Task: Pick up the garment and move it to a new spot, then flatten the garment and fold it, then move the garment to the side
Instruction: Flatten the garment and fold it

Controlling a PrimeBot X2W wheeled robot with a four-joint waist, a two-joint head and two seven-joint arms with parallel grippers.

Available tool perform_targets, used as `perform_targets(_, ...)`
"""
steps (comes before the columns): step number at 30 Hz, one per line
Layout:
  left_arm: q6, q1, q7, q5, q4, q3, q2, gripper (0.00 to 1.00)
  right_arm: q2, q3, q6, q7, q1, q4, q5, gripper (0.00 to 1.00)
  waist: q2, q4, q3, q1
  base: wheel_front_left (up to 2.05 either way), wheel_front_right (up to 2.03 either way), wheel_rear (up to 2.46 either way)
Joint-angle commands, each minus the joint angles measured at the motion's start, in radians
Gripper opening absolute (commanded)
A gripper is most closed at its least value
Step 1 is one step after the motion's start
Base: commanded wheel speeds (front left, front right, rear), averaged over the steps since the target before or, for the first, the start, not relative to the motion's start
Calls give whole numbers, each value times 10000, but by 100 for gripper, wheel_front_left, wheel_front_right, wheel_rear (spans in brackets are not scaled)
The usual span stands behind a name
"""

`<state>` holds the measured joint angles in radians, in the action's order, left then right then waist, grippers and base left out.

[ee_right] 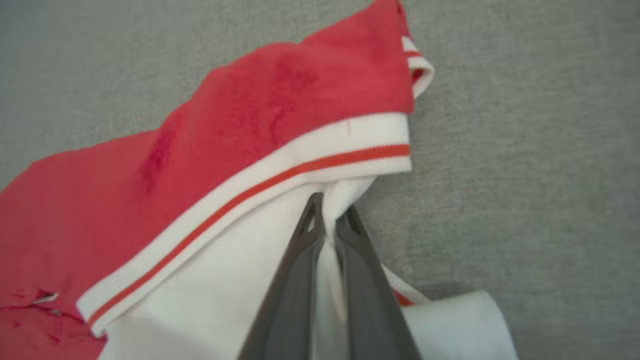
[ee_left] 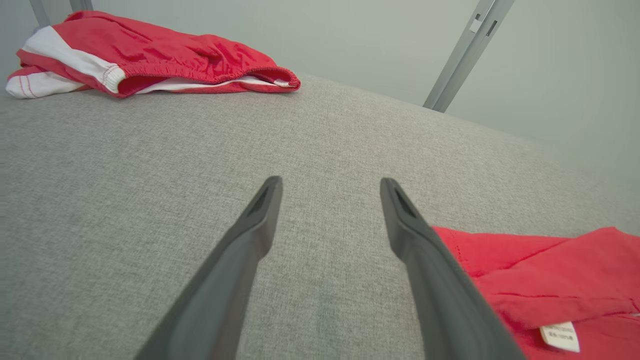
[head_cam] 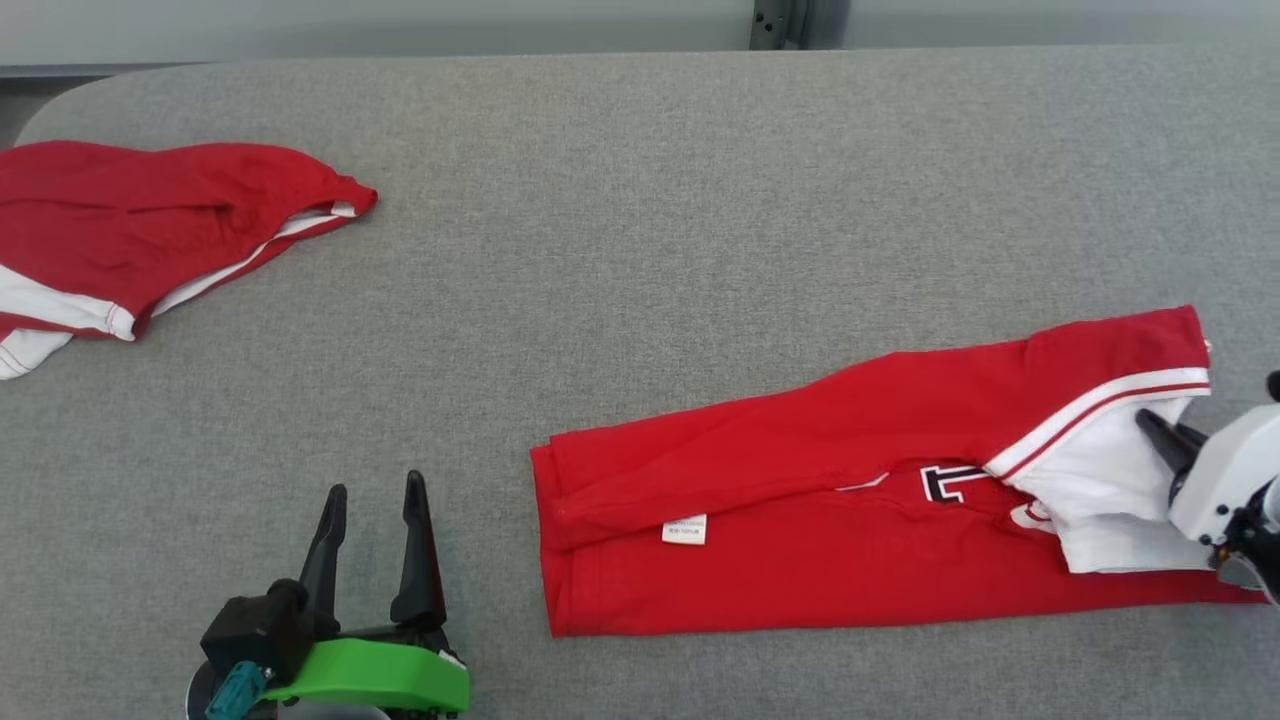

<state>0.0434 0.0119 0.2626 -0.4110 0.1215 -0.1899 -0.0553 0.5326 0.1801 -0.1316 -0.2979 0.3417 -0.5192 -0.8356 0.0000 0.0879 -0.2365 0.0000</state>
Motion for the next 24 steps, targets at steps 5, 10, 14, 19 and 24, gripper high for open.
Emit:
perform_targets(5, -279, 262, 26, 230, 132, 459, 26, 100, 831, -724, 17, 257, 123, -804, -315, 0, 0, -396, 463, 0, 0, 0, 0)
perform_targets(10, -525, 445, 27, 395, 326, 804, 37, 100, 1453, -1525, 17, 381, 249, -1496, -294, 0, 0, -535, 802, 0, 0, 0, 0)
perform_targets(14, -712, 561, 27, 479, 358, 979, 41, 100, 1708, -1935, 15, 255, 211, -1659, -137, 0, 0, -573, 1086, 0, 0, 0, 0)
perform_targets(19, -696, 819, 27, 271, 297, 1037, 41, 100, 1071, -1624, 7, -210, 35, -693, 13, 0, 0, -669, 1391, 0, 0, 0, 0)
perform_targets(24, -623, 963, 27, 113, 216, 916, 41, 100, -544, -567, 7, -802, -314, 1319, 80, 0, 0, -805, 1443, 0, 0, 0, 0)
